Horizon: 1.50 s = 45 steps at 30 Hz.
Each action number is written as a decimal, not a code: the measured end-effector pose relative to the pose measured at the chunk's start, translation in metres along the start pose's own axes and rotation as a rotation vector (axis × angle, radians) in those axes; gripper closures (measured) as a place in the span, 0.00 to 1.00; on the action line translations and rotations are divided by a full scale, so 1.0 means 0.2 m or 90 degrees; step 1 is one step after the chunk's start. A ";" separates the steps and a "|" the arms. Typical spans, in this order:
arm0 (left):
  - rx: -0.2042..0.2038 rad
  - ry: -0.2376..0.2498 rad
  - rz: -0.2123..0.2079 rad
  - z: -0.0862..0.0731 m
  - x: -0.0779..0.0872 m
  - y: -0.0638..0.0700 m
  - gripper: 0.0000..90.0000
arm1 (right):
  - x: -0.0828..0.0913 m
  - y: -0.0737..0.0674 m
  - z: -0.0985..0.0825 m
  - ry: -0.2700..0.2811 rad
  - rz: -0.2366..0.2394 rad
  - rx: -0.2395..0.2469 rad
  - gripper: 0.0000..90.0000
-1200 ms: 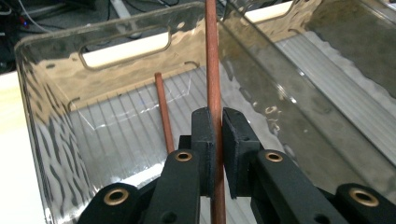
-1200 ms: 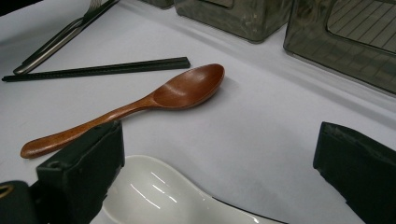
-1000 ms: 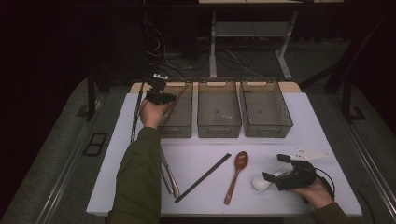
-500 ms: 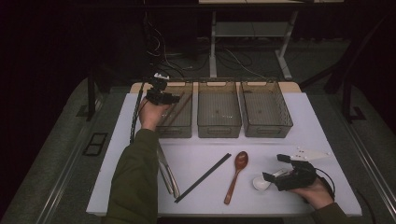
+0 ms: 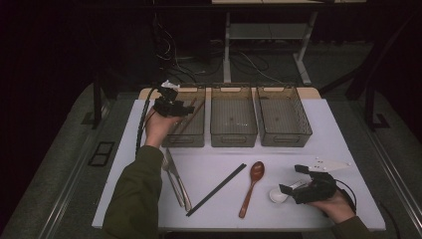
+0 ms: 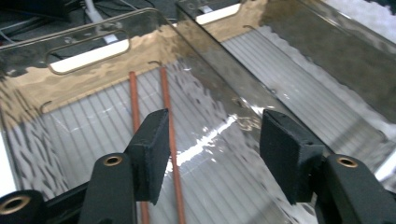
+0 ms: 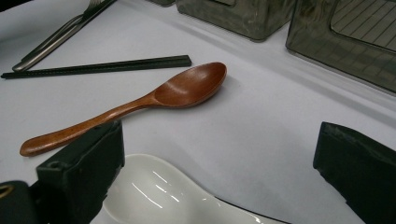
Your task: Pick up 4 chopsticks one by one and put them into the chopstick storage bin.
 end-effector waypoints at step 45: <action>-0.070 0.037 -0.101 -0.43 0.26 0.47 0.20 | -0.03 -0.02 0.00 -0.006 0.019 0.013 0.02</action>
Point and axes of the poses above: each handheld gripper's, and its own axes: x roughly backward along the jaws, z roughly out of its top, y roughly to its right, the point moved 4 cm from there along -x, roughly forward along the jaws
